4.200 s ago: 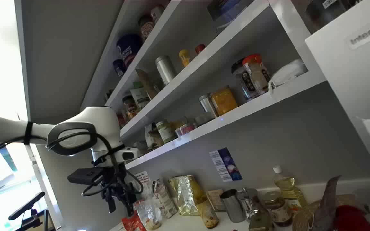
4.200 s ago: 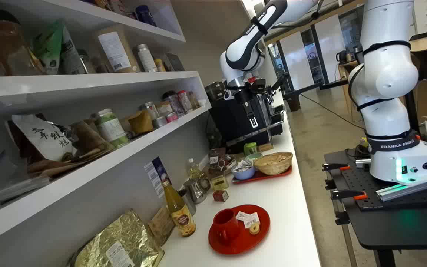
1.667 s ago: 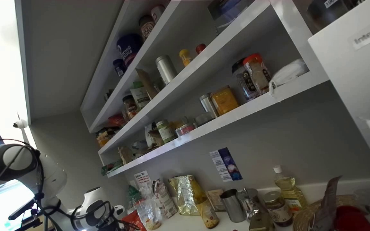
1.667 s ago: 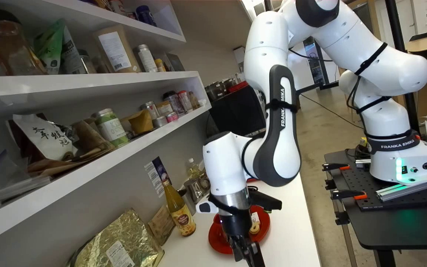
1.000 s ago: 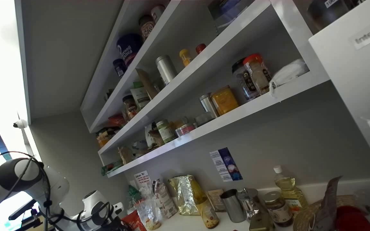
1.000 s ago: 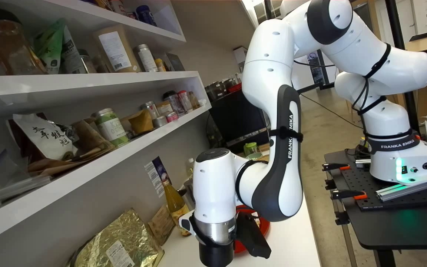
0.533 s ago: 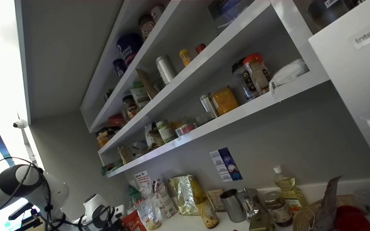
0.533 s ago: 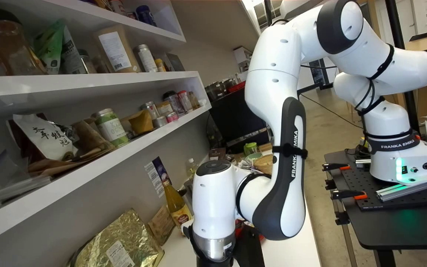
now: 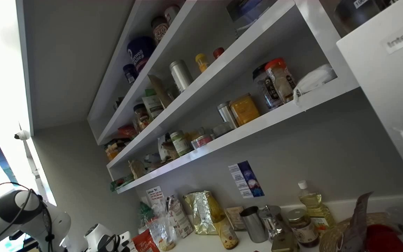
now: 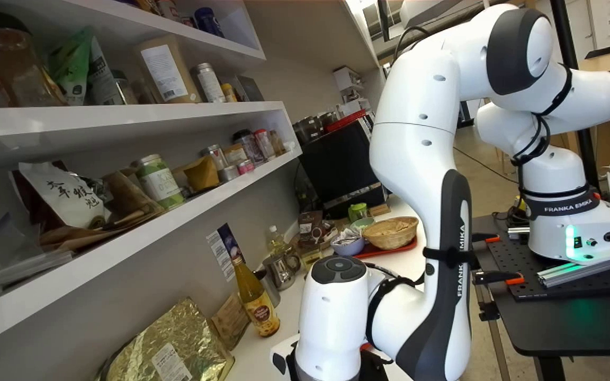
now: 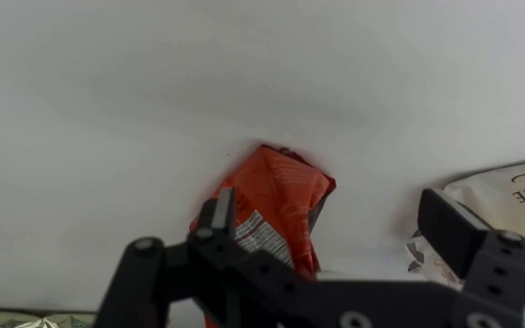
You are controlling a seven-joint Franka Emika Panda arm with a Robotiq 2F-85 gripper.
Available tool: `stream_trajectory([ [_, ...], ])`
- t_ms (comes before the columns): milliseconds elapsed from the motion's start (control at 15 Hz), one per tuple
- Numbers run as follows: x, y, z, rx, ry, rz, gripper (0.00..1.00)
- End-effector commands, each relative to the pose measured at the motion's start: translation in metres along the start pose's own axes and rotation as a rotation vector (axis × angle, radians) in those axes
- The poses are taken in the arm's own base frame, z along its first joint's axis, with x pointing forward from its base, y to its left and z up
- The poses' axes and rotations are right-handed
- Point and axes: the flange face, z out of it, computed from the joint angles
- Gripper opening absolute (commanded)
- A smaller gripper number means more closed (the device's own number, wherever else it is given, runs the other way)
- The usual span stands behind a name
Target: Pick up the orange packet on the table and put it on the bottom shelf
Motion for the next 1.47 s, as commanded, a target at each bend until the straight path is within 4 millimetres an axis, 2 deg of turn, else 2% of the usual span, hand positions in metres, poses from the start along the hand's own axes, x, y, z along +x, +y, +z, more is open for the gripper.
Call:
stream_trajectory([
  [0, 0.005, -0.004, 0.007, -0.017, 0.103, -0.061, 1.0],
  [333, 0.005, 0.0, 0.01, -0.043, 0.182, -0.103, 1.0],
  [400, 0.005, 0.0, 0.011, -0.045, 0.189, -0.105, 0.91],
  [467, 0.005, 0.0, 0.012, -0.047, 0.197, -0.106, 0.74],
  [533, 0.006, 0.001, 0.013, -0.05, 0.204, -0.105, 0.68],
  [1067, 0.02, 0.012, 0.019, -0.075, 0.246, -0.088, 0.06],
  [1200, 0.021, 0.013, 0.017, -0.071, 0.245, -0.079, 0.0],
  [1400, 0.022, 0.015, 0.01, -0.07, 0.214, -0.066, 0.01],
])
